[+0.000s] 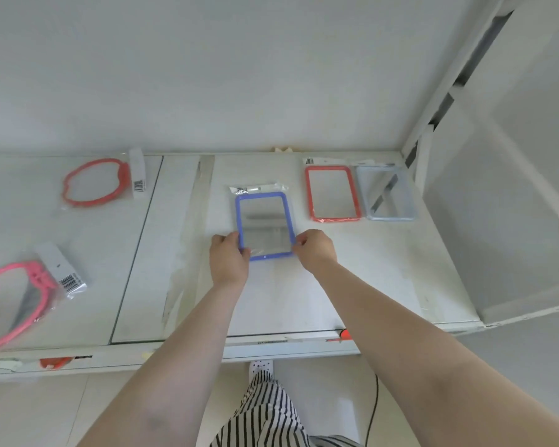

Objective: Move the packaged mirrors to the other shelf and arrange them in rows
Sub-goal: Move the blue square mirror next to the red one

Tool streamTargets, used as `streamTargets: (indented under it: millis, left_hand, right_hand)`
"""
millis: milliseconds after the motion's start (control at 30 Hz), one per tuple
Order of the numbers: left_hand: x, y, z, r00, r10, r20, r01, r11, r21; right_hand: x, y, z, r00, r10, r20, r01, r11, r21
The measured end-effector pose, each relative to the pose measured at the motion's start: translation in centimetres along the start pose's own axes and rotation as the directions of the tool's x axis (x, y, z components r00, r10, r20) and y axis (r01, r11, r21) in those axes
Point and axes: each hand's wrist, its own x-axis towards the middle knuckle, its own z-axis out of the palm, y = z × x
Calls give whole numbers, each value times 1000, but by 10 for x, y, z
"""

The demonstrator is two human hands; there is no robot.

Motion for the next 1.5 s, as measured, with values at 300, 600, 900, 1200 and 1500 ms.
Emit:
streamTargets:
  millis: [300,600,900,1200,1500]
  left_hand:
    - [2,20,32,978,165,126,-191,956,225]
    - [49,41,45,976,161,148,-191,957,219]
    - [86,70,57,965,138,221,-192,951,243]
    - [93,71,60,963,156,218,-205,953,223]
    - [92,70,58,960,159,229,-212,950,230]
  right_hand:
    - [42,5,-27,948,-101,-301,49,983,-175]
    - [83,21,-26,960,-81,-269,21,975,-221]
    - [94,34,-18,949,-100,-299,27,971,-240]
    - [94,36,-17,948,-102,-302,30,972,-233]
    - [94,33,-19,952,-89,-293,17,970,-241]
